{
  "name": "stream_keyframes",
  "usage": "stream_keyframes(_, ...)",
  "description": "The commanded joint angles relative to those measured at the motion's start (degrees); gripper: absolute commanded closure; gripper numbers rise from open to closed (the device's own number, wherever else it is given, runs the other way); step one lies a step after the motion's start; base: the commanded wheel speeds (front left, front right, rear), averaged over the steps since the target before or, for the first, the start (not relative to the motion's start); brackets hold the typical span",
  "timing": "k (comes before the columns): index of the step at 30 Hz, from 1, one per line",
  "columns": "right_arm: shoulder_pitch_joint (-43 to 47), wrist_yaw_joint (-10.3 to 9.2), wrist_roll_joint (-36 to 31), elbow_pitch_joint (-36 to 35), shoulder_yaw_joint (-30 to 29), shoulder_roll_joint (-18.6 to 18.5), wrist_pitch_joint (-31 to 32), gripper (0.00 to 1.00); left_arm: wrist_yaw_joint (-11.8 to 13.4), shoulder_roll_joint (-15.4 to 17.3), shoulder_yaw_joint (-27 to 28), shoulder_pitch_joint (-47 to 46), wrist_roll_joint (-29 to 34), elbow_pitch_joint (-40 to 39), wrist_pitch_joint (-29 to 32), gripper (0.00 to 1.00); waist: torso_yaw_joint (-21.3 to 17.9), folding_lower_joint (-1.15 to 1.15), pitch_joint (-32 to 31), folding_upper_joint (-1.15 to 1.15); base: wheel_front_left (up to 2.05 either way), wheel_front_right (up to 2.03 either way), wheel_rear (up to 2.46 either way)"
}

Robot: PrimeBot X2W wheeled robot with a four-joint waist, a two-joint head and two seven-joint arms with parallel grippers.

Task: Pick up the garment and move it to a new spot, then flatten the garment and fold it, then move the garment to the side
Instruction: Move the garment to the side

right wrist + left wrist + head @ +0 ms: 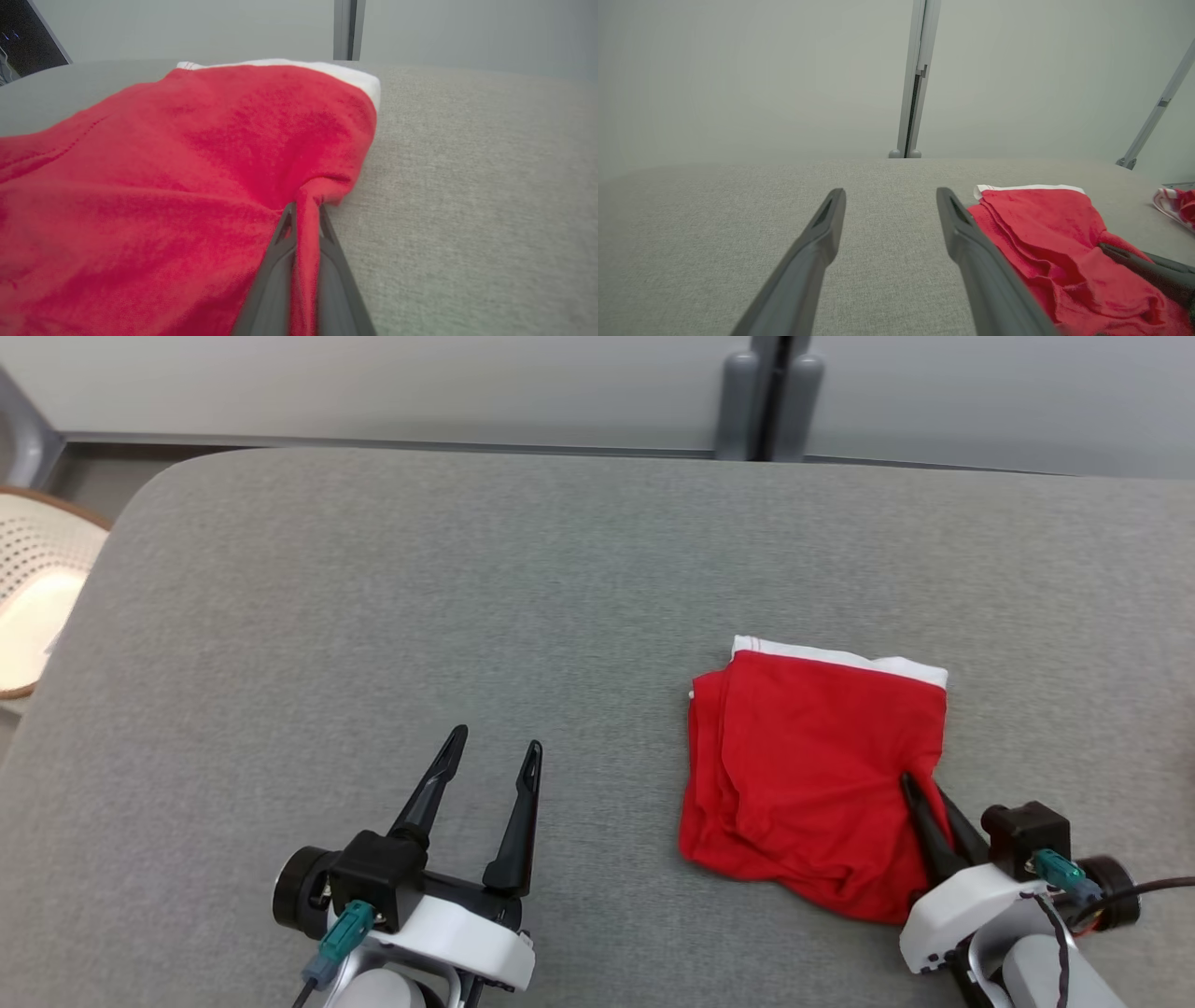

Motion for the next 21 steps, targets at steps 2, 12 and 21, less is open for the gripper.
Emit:
stream_keyframes(2, -1.31, -0.04, -3.73, -0.44, 1.38, -1.74, -0.51, 1.0, 0.12, 0.21, 0.33, -0.52, 0.71, -0.23, -0.25, 0.0, -2.74, 0.0, -0.71, 0.0, 0.0, 0.0, 0.0)
stream_keyframes(12, -5.27, -0.06, -11.0, -7.44, 11.59, -11.5, -0.6, 1.0, -0.32, 0.2, -1.55, -1.95, 1.63, -1.31, -0.25, 0.0, -14.55, 0.0, -0.35, 0.0, 0.0, 0.0, 0.0)
stream_keyframes(21, -12.87, -0.09, -6.04, -11.82, 19.8, -26.88, -0.62, 1.0, -1.58, 0.25, -2.42, -6.45, 4.33, -1.46, -0.25, 0.0, -23.18, 0.0, 5.82, 0.0, 0.0, 0.0, 0.0)
